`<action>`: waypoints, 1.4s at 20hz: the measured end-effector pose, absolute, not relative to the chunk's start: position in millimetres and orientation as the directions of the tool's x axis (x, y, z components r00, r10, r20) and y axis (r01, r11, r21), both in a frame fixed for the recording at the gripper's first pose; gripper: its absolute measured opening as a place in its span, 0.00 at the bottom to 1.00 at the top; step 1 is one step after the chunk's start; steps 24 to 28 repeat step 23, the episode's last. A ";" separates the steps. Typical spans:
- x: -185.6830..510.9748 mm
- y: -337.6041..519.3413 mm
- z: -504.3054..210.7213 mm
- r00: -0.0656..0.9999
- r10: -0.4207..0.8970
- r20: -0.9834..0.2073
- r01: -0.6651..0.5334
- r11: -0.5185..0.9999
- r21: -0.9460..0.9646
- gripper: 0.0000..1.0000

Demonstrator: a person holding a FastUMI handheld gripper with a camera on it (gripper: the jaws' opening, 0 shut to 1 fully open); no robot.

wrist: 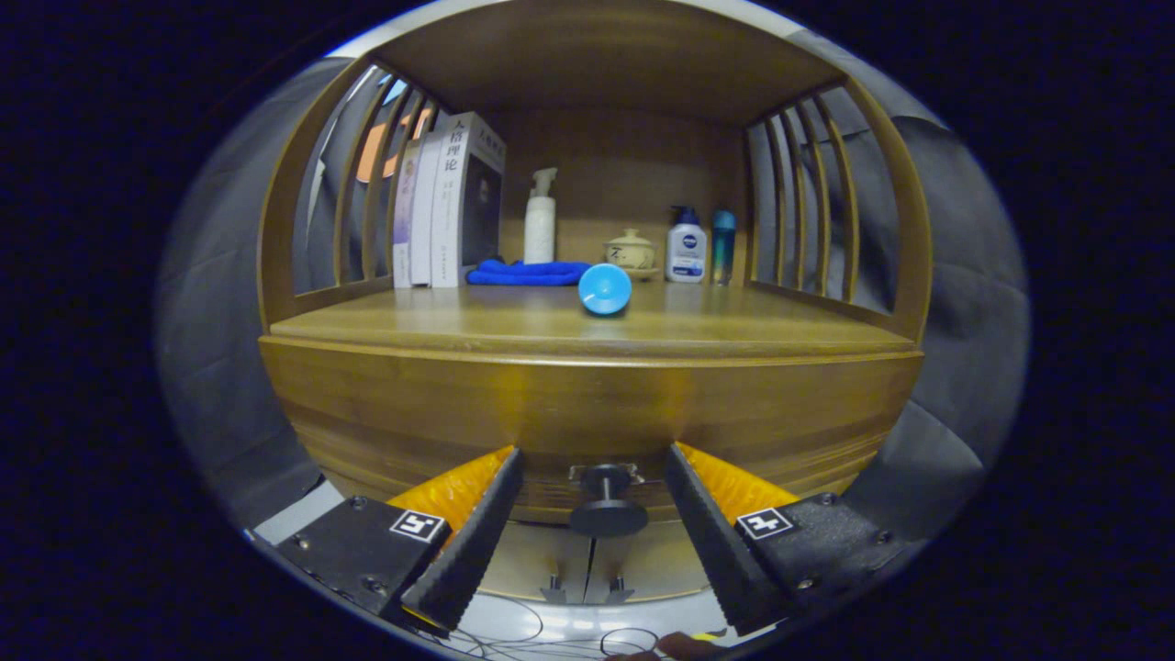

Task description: Pull open the drawer, take out the items inside it, and place them on the countertop above the cabinet.

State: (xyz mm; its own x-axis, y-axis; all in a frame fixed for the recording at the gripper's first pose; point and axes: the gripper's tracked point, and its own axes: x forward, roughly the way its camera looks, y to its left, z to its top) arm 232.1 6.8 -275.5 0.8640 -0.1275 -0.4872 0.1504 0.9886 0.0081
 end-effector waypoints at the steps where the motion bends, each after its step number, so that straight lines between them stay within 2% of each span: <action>1: 229.2 11.5 -269.7 0.869 -0.108 -0.482 0.137 0.990 0.027 1.00; 11: 147.1 36.0 -182.8 0.938 -0.009 -0.348 0.026 0.999 0.043 1.00; 23: 25.3 30.6 -142.0 0.973 0.016 -0.229 -0.006 0.999 0.047 1.00; 28: 25.3 30.6 -142.0 0.973 0.016 -0.229 -0.006 0.999 0.047 1.00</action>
